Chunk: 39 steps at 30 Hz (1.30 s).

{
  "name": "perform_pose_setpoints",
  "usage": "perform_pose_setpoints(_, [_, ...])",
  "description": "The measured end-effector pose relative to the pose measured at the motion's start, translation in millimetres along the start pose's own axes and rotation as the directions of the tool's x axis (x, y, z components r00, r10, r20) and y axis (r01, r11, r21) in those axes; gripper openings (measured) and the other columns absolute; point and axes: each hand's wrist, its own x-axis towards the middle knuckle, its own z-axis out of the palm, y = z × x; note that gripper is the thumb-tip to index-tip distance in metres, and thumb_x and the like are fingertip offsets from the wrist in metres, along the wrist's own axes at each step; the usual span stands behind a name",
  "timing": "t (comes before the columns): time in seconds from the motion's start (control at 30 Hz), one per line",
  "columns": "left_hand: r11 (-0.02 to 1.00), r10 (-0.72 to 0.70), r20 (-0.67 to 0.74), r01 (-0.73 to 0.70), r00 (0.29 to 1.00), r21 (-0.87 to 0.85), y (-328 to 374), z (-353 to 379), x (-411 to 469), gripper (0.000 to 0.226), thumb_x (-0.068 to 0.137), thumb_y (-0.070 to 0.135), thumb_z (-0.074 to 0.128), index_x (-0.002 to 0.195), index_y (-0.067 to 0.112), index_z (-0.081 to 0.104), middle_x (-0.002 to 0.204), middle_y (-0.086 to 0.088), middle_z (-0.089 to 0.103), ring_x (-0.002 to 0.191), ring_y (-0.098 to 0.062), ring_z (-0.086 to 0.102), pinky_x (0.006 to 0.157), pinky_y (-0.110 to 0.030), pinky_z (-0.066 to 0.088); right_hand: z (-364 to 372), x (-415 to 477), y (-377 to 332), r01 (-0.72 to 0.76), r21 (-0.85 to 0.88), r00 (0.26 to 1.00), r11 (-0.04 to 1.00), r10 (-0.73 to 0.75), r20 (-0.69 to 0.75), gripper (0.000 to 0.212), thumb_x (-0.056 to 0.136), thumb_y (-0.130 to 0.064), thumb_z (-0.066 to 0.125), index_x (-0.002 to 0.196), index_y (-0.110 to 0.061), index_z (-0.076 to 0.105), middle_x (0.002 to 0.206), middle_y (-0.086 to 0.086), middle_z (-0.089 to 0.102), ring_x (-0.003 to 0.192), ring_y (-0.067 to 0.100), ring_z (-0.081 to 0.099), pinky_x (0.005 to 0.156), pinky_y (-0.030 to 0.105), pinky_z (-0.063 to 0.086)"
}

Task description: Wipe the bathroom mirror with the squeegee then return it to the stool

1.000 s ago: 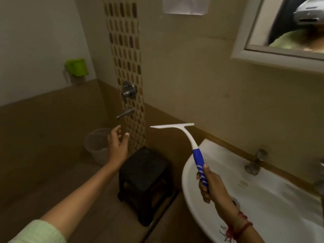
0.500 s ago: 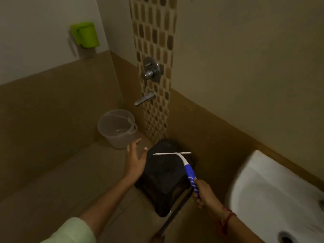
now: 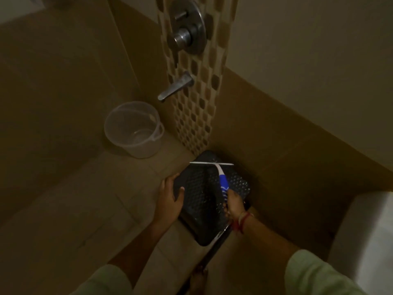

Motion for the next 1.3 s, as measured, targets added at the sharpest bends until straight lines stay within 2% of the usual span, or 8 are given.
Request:
perform_pose_setpoints(0.17, [0.999,0.044,0.066,-0.046,0.997,0.026,-14.5,8.1,22.0,0.038,0.087,0.009,0.058,0.123,0.004,0.049,0.12,-0.016,0.049,0.115,-0.026,0.049,0.103,-0.039,0.038,19.3,33.6,5.8,-0.039,-0.073,0.999,0.997,0.037,-0.029,0.034,0.095,-0.032,0.037,0.067,-0.016,0.05,0.053,0.003,0.042,0.036,0.012,0.038,0.03,0.014,0.028])
perform_pose_setpoints(0.37, [1.0,0.022,0.097,-0.023,0.995,0.018,-34.5,11.8,18.0,0.04,0.087,0.007,0.057,0.125,0.005,0.047,0.123,-0.017,0.049,0.116,-0.024,0.048,0.102,-0.026,0.034,25.7,42.6,31.8,-0.101,-0.071,0.992,0.992,0.106,0.065,0.024,0.095,-0.027,0.037,0.083,-0.015,0.054,0.061,0.004,0.051,0.052,0.016,0.049,0.049,0.025,0.041])
perform_pose_setpoints(0.47, [1.0,-0.005,0.115,0.003,0.993,0.023,-47.2,13.1,7.9,0.04,0.087,0.008,0.056,0.126,0.009,0.047,0.121,-0.013,0.047,0.111,-0.018,0.048,0.095,-0.008,0.029,26.8,46.2,46.8,-0.104,-0.094,0.993,0.99,0.109,0.052,0.022,0.093,-0.014,0.041,0.077,-0.013,0.056,0.062,0.001,0.059,0.057,0.013,0.055,0.057,0.025,0.044])
perform_pose_setpoints(0.63, [0.976,0.061,0.154,-0.091,0.986,0.198,-69.7,21.8,1.0,0.035,0.086,0.01,0.058,0.12,0.013,0.054,0.109,-0.011,0.054,0.1,-0.025,0.05,0.086,-0.025,0.035,22.5,59.8,61.3,-0.03,-0.588,0.998,0.808,0.059,0.031,0.031,0.094,-0.012,0.044,0.118,0.004,0.055,0.122,0.022,0.057,0.112,0.033,0.055,0.086,0.029,0.042])
perform_pose_setpoints(0.7, [0.963,0.084,0.184,-0.127,0.979,0.239,-77.5,27.6,-2.2,0.032,0.085,0.009,0.059,0.117,0.012,0.057,0.11,-0.011,0.055,0.101,-0.025,0.049,0.087,-0.022,0.032,21.6,65.8,65.5,-0.022,-0.688,0.997,0.726,0.066,0.037,0.035,0.094,-0.012,0.043,0.123,0.004,0.052,0.13,0.022,0.053,0.12,0.034,0.05,0.094,0.032,0.042])
perform_pose_setpoints(0.9, [0.955,0.042,0.202,-0.099,0.979,0.28,-95.2,44.4,-14.2,0.029,0.085,0.009,0.058,0.114,0.013,0.058,0.109,-0.01,0.056,0.103,-0.025,0.047,0.088,-0.022,0.029,28.2,73.3,77.6,0.009,-0.758,1.0,0.652,-0.005,0.008,0.034,0.097,-0.015,0.037,0.121,0.004,0.052,0.128,0.02,0.055,0.118,0.031,0.051,0.099,0.033,0.037])
perform_pose_setpoints(1.03, [0.942,0.023,0.235,-0.1,0.972,0.321,-103.3,49.1,-18.8,0.03,0.084,0.011,0.058,0.114,0.011,0.058,0.109,-0.013,0.056,0.104,-0.028,0.047,0.088,-0.029,0.034,26.6,78.2,74.6,-0.037,-0.695,0.999,0.718,0.035,-0.016,0.035,0.094,-0.015,0.043,0.122,0.003,0.054,0.128,0.022,0.055,0.119,0.034,0.051,0.099,0.037,0.041])
perform_pose_setpoints(1.3, [0.958,0.029,0.217,-0.089,0.976,0.273,-57.4,33.5,-42.3,0.03,0.085,0.01,0.058,0.115,0.013,0.057,0.109,-0.013,0.055,0.101,-0.026,0.048,0.085,-0.024,0.031,2.4,16.4,70.0,0.154,-0.441,0.985,0.884,-0.175,-0.007,0.024,0.094,-0.013,0.043,0.098,-0.008,0.066,0.107,0.011,0.064,0.095,0.019,0.058,0.082,0.021,0.047])
